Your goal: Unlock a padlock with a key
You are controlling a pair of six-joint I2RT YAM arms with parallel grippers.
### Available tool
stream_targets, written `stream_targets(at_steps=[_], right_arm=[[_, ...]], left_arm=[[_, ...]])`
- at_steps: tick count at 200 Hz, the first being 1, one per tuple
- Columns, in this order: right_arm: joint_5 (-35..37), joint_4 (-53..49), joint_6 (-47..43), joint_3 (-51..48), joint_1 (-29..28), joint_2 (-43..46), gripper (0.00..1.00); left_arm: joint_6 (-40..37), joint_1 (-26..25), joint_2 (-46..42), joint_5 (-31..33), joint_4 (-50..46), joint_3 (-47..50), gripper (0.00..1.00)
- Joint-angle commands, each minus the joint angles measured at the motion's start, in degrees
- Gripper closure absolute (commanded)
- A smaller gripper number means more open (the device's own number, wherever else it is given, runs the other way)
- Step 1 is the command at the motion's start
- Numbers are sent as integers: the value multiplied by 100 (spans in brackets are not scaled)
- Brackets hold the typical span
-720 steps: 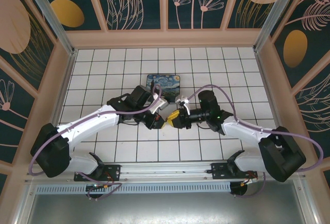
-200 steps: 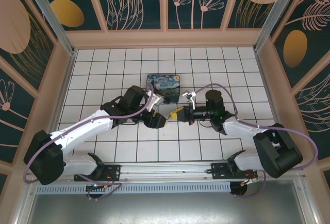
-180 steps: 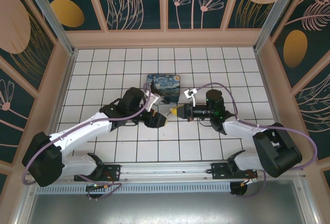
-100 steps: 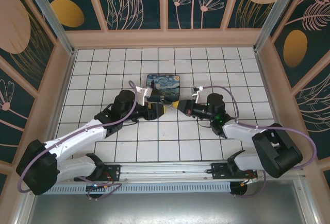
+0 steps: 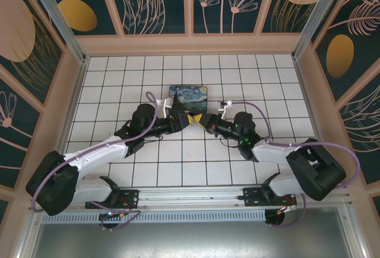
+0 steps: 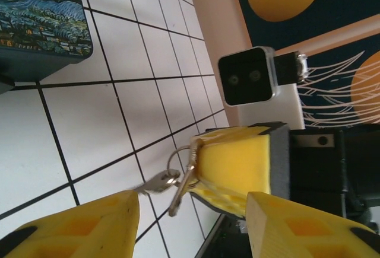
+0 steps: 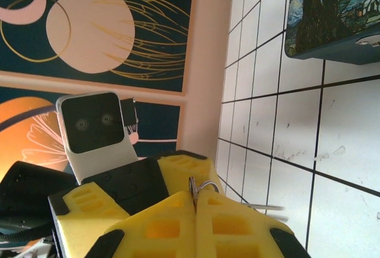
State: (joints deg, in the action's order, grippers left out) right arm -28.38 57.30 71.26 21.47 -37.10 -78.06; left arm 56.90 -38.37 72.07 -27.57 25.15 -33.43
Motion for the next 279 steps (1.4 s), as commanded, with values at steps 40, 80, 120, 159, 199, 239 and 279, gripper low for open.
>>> stream_targets(at_steps=[40, 80, 120, 159, 199, 239, 279], right_arm=[[307, 717, 256, -38, -165, -254, 100], [288, 749, 256, 23, -207, -280, 100], [229, 775, 207, -12, -223, -196, 100], [250, 697, 98, -4, -311, -139, 100], [219, 718, 50, 37, -384, -165, 100], [210, 288, -252, -162, -227, 183, 81], [325, -2086, -1745, 58, 240, 1228, 65]], left_arm=[[299, 98, -43, -401, 620, 178, 59], [285, 156, -20, -372, 589, 135, 69], [269, 259, -40, -438, 584, 117, 76], [199, 255, -77, -551, 562, 87, 83], [89, 263, -104, -547, 423, 0, 96], [-619, 269, -141, -620, -355, -196, 100], [-1710, 264, -176, -840, -1529, -505, 100]])
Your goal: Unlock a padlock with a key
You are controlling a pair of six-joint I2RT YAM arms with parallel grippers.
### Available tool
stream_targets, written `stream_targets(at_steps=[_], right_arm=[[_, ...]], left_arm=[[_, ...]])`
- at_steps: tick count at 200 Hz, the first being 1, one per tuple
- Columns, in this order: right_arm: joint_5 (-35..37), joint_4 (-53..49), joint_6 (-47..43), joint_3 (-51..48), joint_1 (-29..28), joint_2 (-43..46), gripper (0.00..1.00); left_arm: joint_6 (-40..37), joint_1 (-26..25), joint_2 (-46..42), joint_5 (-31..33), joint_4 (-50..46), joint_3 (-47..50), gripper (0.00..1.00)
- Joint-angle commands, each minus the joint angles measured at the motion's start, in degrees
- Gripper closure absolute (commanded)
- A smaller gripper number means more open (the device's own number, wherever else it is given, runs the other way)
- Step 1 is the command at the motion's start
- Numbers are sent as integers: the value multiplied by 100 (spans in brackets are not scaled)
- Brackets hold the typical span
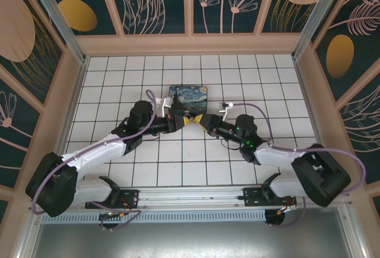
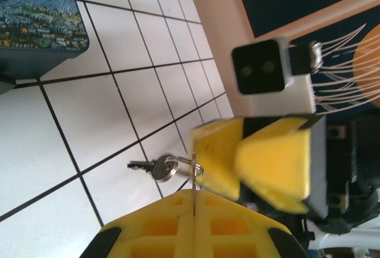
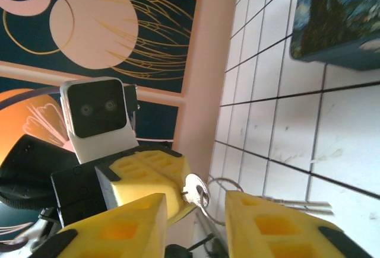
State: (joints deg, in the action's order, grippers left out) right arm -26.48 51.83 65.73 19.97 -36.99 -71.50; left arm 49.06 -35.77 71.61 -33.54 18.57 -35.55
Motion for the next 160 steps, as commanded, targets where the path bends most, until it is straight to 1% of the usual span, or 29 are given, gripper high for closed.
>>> stream_targets(at_steps=[1, 12, 18, 28, 59, 85, 140, 160], right_arm=[[135, -1599, -1237, 226, 242, 588, 65], [19, -2054, -1662, 401, 367, 756, 65], [-149, -2156, -1836, 477, 434, 784, 65], [-527, -2194, -2067, 620, 532, 750, 65], [-1537, -2441, -2795, 1109, 535, 426, 65], [-2209, -2537, -3289, 1289, 535, 251, 66], [-2655, -2476, -3619, 1178, 534, 286, 67], [-2813, -2349, -3582, 1126, 532, 251, 69]], left_arm=[[-951, 2, -134, -255, -894, -303, 100], [-1152, 2, -185, -309, -1039, -347, 100], [-1220, 8, -191, -470, -1016, -354, 100], [-1318, 6, -205, -678, -976, -374, 100], [-1574, 2, -304, -1182, -724, -327, 99], [-1654, 8, -291, -1292, -761, -382, 98], [-1472, 7, -397, -1505, -355, -220, 99], [-1446, 6, -403, -1515, -325, -226, 99]])
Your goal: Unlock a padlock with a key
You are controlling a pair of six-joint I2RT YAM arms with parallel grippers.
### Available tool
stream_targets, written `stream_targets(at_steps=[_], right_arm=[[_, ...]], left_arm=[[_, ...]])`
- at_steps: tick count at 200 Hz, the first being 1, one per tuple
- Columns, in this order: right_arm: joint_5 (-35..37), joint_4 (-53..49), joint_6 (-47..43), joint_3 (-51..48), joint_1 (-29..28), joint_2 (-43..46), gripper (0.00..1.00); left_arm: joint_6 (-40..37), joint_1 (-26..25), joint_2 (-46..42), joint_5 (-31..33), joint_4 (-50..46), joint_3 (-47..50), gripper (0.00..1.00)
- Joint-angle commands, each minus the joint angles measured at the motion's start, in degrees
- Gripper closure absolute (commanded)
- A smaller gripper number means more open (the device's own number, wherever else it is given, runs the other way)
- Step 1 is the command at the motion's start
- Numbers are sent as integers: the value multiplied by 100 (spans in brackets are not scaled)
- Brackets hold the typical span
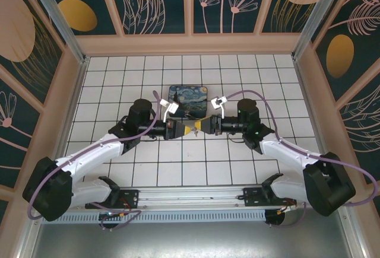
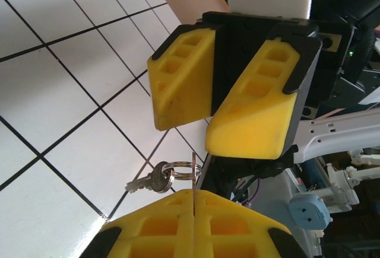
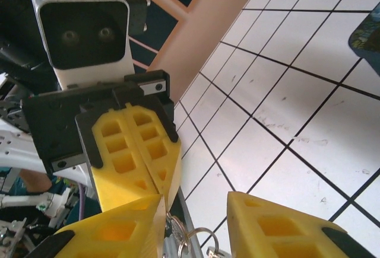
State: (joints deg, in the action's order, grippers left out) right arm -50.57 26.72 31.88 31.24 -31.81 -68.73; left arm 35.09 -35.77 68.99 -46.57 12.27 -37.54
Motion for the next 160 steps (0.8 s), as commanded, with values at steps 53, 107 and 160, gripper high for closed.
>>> stream_targets(at_steps=[53, 107, 160], right_arm=[[-669, 659, 35, -205, 17, 87, 74], [-779, 1044, 281, -410, 17, 202, 81], [-611, 920, 228, -386, 17, 242, 70]], left_arm=[[12, 8, -147, -233, 407, 17, 100], [44, 8, -177, -248, 477, 27, 100], [108, 5, -105, -349, 601, 79, 100]])
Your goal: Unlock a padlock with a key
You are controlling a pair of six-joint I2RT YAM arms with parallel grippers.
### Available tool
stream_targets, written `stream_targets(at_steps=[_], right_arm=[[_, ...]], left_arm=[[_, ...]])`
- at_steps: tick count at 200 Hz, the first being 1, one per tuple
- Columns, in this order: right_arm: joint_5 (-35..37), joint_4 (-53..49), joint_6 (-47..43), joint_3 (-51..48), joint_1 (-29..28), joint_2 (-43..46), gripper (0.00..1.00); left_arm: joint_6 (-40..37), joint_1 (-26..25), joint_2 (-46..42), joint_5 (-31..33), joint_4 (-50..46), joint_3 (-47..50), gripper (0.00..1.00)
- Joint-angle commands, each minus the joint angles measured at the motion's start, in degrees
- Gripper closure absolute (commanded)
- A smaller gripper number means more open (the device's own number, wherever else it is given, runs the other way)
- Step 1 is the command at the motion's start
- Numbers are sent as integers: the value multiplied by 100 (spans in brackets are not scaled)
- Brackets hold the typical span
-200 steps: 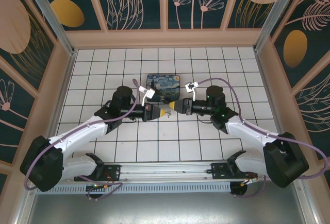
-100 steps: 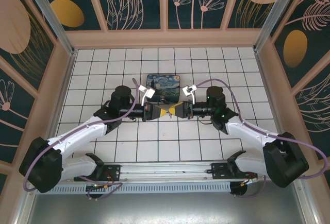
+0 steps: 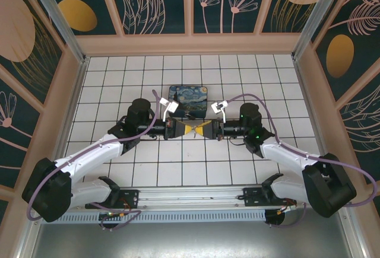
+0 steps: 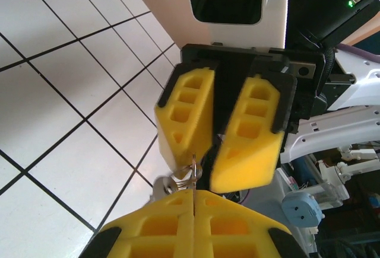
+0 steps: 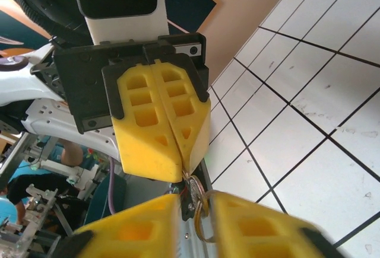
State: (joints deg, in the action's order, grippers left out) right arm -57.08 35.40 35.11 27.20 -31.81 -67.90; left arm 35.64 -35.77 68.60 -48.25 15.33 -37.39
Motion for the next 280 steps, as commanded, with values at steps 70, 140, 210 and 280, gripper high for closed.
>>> stream_targets(at_steps=[70, 140, 210, 280], right_arm=[[167, -350, -459, 388, 211, 121, 64], [-30, -73, -419, 493, 79, -111, 66], [-251, 101, -347, 248, -123, 26, 70], [-250, 191, -304, 5, -132, 402, 82]], left_arm=[[55, 6, -35, -221, 252, 4, 100], [99, 1, -133, -230, 307, 3, 100], [169, 4, -303, -238, 509, 63, 100], [149, 8, -185, -260, 472, 38, 100]])
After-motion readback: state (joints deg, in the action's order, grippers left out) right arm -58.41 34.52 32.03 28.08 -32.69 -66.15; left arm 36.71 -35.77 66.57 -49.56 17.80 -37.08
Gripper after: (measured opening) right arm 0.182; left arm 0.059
